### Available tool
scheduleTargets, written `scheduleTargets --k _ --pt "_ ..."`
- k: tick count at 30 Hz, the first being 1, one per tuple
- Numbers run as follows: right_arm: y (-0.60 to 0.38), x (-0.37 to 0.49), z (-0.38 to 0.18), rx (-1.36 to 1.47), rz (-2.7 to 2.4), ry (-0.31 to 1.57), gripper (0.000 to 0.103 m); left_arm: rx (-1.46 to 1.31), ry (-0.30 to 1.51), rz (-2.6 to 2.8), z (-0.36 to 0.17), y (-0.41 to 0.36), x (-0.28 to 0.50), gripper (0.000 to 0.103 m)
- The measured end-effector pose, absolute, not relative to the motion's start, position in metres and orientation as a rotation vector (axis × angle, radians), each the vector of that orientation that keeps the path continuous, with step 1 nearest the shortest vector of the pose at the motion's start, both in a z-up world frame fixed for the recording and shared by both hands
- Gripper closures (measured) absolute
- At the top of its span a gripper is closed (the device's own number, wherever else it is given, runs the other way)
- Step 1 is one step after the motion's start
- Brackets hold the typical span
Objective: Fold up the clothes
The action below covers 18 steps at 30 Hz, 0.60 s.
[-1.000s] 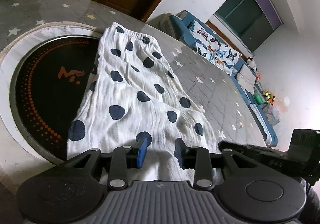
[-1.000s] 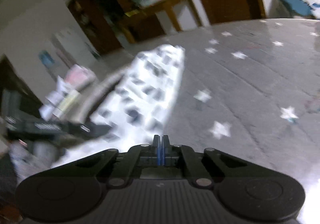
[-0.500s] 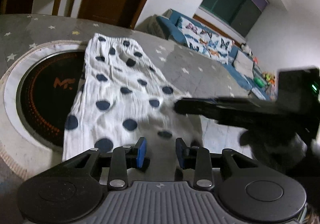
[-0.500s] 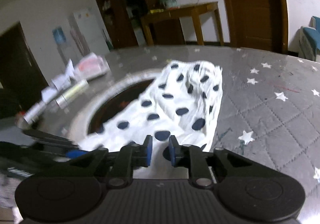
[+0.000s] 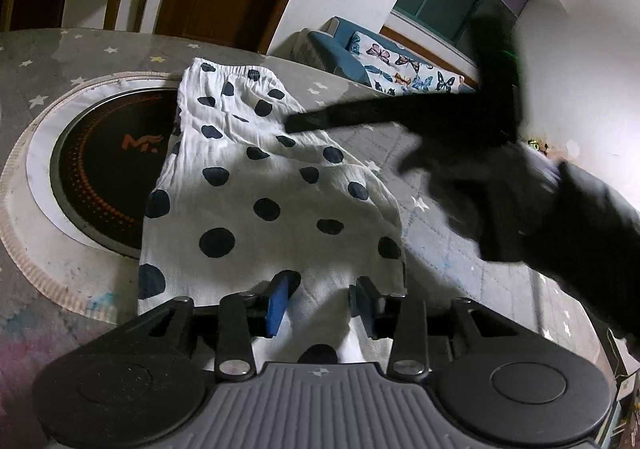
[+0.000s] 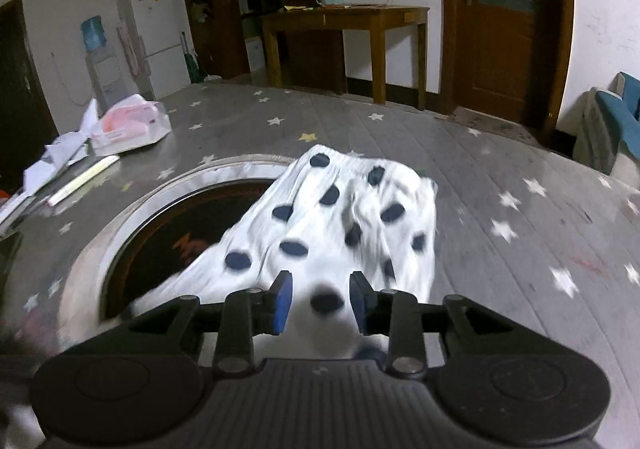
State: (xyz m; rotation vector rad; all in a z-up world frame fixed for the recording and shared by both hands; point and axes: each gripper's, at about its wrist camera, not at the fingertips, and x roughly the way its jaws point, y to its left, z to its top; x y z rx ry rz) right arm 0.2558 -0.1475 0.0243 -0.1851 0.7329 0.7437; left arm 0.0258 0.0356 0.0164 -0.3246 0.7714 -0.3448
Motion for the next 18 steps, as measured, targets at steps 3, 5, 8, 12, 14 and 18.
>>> scheduleTargets --k 3,5,8,12,14,18 --pt "-0.129 0.279 0.014 -0.209 0.721 0.735 0.072 -0.343 0.769 -0.352 0.015 0.038 0.025 0.061" --pt "-0.12 0.294 0.007 -0.231 0.694 0.744 0.072 -0.351 0.768 -0.355 0.014 0.039 0.024 0.061" --pt "-0.119 0.312 0.003 -0.23 0.662 0.729 0.078 -0.361 0.766 -0.359 0.014 0.041 0.023 0.061" --pt "-0.121 0.329 0.004 -0.225 0.603 0.697 0.078 -0.376 0.764 -0.364 0.013 0.042 0.021 0.061" --pt "-0.125 0.337 0.005 -0.204 0.587 0.682 0.078 -0.381 0.765 -0.365 0.014 0.043 0.02 0.061" --pt "-0.14 0.325 0.013 -0.177 0.596 0.647 0.077 -0.389 0.767 -0.364 0.014 0.043 0.021 0.061"
